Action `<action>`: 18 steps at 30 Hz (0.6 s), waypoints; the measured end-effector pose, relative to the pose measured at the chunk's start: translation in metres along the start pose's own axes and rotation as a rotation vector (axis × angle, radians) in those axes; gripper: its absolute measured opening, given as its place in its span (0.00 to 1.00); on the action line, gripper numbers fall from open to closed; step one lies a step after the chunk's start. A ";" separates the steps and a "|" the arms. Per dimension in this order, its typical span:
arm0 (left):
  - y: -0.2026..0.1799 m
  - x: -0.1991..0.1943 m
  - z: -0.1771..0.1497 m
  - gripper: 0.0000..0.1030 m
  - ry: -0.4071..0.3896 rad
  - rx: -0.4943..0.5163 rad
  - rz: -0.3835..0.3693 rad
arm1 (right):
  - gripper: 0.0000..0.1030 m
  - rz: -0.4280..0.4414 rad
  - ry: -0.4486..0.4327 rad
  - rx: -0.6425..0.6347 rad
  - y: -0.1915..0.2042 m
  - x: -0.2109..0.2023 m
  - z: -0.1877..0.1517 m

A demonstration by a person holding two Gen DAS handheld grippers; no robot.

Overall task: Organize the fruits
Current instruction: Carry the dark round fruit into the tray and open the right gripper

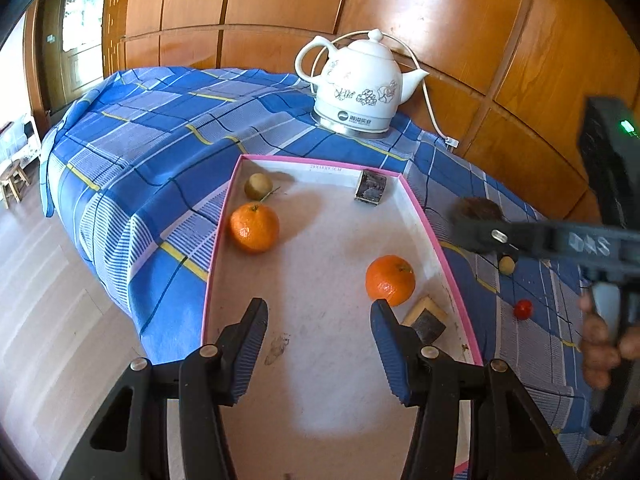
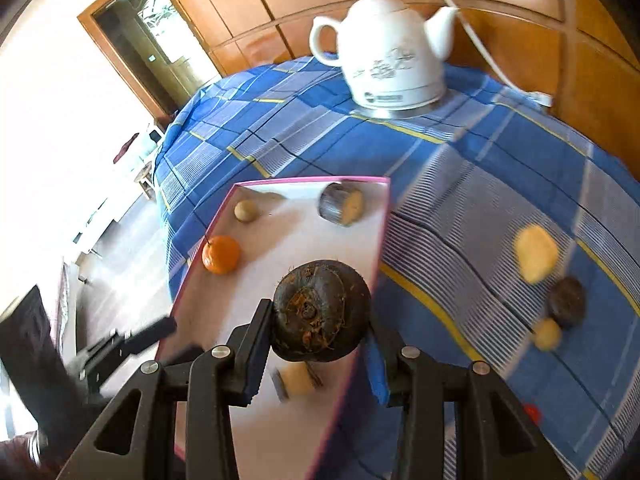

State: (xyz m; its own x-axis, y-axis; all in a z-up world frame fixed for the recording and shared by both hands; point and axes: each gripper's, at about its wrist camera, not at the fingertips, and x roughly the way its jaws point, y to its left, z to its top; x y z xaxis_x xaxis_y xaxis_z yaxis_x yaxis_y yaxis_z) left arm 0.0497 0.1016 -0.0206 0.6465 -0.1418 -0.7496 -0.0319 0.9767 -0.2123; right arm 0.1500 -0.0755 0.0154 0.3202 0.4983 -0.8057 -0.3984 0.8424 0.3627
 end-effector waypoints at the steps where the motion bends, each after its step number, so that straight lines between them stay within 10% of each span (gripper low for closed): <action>1: 0.001 0.000 -0.001 0.53 0.002 -0.001 0.001 | 0.41 0.001 0.006 0.000 0.002 0.005 0.002; 18: 0.001 0.003 -0.005 0.53 0.014 -0.002 -0.011 | 0.43 -0.064 0.009 0.042 -0.013 0.019 -0.001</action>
State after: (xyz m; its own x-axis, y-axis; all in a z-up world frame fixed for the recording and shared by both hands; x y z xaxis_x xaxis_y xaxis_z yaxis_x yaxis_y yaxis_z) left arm 0.0474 0.1011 -0.0264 0.6364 -0.1548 -0.7557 -0.0265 0.9747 -0.2219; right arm 0.1605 -0.0776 -0.0049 0.3360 0.4411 -0.8322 -0.3410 0.8806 0.3290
